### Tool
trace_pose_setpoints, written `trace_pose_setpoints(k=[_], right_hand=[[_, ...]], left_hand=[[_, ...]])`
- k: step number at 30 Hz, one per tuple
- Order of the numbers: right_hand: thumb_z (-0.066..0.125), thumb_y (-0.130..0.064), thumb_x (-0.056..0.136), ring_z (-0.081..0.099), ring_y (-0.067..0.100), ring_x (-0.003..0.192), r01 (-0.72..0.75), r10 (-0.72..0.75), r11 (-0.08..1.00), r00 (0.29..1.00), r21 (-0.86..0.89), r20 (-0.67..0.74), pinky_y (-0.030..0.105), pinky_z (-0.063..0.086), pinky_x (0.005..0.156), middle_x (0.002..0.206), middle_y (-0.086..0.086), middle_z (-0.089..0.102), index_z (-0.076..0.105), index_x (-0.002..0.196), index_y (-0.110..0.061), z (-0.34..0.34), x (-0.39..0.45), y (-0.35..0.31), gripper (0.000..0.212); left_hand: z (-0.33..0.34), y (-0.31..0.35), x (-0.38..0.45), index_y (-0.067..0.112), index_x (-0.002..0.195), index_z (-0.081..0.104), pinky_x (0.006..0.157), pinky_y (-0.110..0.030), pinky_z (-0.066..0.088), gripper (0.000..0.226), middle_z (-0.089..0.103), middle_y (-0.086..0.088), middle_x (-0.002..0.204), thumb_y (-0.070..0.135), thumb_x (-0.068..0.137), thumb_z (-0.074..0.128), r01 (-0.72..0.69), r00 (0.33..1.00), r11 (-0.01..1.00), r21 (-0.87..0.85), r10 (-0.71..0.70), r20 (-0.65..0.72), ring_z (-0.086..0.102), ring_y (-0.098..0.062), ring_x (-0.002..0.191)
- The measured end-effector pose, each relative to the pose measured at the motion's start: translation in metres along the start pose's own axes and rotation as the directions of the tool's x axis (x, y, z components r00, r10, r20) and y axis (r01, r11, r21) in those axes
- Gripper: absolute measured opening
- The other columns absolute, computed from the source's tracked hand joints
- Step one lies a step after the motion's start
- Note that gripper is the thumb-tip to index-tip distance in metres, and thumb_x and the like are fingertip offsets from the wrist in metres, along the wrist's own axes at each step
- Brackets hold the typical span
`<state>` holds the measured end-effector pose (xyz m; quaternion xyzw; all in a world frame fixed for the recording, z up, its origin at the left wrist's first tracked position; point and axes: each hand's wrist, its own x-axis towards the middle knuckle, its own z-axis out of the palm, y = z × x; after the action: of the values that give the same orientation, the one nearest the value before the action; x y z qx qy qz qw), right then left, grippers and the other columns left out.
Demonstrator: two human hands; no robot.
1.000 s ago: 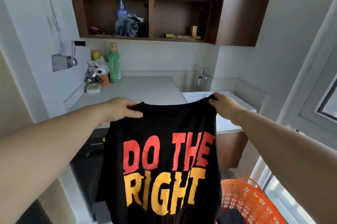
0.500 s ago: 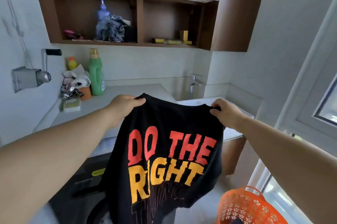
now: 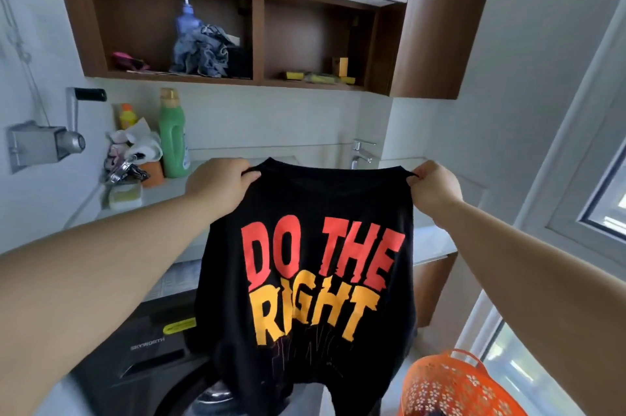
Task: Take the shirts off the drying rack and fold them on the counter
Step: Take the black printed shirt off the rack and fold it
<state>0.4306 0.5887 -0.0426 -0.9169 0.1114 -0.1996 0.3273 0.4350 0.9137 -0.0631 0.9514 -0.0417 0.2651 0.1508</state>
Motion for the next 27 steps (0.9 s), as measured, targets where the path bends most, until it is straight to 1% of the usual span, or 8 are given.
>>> trace_pose_setpoints(k=[6,10,13,17,20,22,24,27], right_hand=[[0.055,-0.018,0.093,0.054,0.022,0.077,0.001,-0.035,0.941,0.995,0.339,0.093,0.035,0.048,0.074,0.091,0.008,0.059,0.057,0.089,-0.019,-0.005,-0.002,-0.001,0.005],[0.045,-0.030,0.099,0.053,0.027,0.080,0.124,-0.123,0.991,0.992,0.050,-0.007,0.031,0.041,0.067,0.089,0.007,0.058,0.056,0.103,-0.017,-0.016,-0.004,0.005,0.018],[0.045,-0.038,0.098,0.053,0.027,0.078,0.150,-0.154,0.982,0.988,-0.117,-0.027,0.031,0.040,0.065,0.084,0.006,0.059,0.057,0.095,-0.016,-0.027,-0.008,0.012,0.025],[0.053,-0.054,0.090,0.052,0.025,0.062,0.138,-0.147,0.979,0.988,-0.152,-0.046,0.029,0.036,0.053,0.061,0.004,0.054,0.053,0.065,-0.010,-0.040,-0.016,0.011,0.051],[0.057,-0.044,0.091,0.053,0.024,0.063,0.144,-0.143,0.988,0.990,0.058,-0.010,0.031,0.042,0.058,0.065,0.008,0.056,0.060,0.073,-0.004,-0.035,-0.019,-0.002,0.044],[0.057,-0.034,0.093,0.060,0.025,0.076,0.119,-0.128,0.978,0.991,0.170,0.038,0.035,0.051,0.073,0.081,0.010,0.065,0.067,0.087,-0.007,-0.028,-0.019,-0.010,0.029],[0.054,-0.028,0.095,0.059,0.026,0.082,0.071,-0.084,0.976,0.995,0.206,0.052,0.036,0.050,0.078,0.087,0.010,0.064,0.067,0.091,-0.009,-0.026,-0.017,-0.010,0.023],[0.051,-0.023,0.096,0.056,0.025,0.078,-0.024,0.011,0.958,0.999,0.286,0.046,0.034,0.046,0.072,0.083,0.009,0.060,0.063,0.085,-0.015,-0.031,-0.014,0.000,0.018]], left_hand=[[-0.012,0.005,0.016,0.012,0.111,0.070,0.091,-0.027,0.039,0.023,0.059,-0.012,0.110,0.020,0.093,0.058,0.055,0.985,0.898,-0.436,-0.121,-0.125,0.055,-0.026,0.105],[-0.025,0.017,0.011,0.015,0.096,0.068,0.082,-0.031,0.047,0.013,0.066,-0.002,0.091,0.022,0.093,0.058,0.054,0.994,0.696,-0.716,-0.102,-0.024,0.059,-0.017,0.087],[-0.037,0.007,0.008,0.012,0.082,0.066,0.069,-0.027,0.042,0.020,0.063,-0.004,0.077,0.030,0.090,0.063,0.022,0.992,0.816,-0.577,0.056,0.117,0.055,-0.014,0.072],[-0.047,-0.019,0.008,0.010,0.066,0.054,0.061,-0.031,0.036,0.043,0.050,-0.006,0.063,0.047,0.089,0.057,-0.091,0.968,0.989,-0.116,0.115,0.223,0.050,-0.023,0.066],[-0.042,-0.014,0.005,0.010,0.091,0.063,0.069,-0.030,0.039,0.034,0.059,-0.007,0.082,0.041,0.095,0.050,-0.020,0.960,0.990,-0.141,0.058,0.275,0.055,-0.024,0.082],[-0.037,-0.001,0.002,0.015,0.104,0.065,0.074,-0.024,0.043,0.024,0.064,-0.002,0.096,0.034,0.095,0.054,0.133,0.908,0.913,-0.386,0.044,0.416,0.059,-0.017,0.090],[-0.037,0.009,-0.002,0.015,0.108,0.066,0.078,-0.022,0.049,0.021,0.069,-0.004,0.105,0.028,0.093,0.059,0.352,0.813,0.709,-0.611,0.091,0.574,0.063,-0.015,0.094],[-0.037,0.000,-0.002,0.016,0.112,0.066,0.088,-0.025,0.050,0.023,0.070,-0.004,0.109,0.026,0.091,0.061,0.452,0.774,0.568,-0.688,0.134,0.619,0.064,-0.017,0.101]])
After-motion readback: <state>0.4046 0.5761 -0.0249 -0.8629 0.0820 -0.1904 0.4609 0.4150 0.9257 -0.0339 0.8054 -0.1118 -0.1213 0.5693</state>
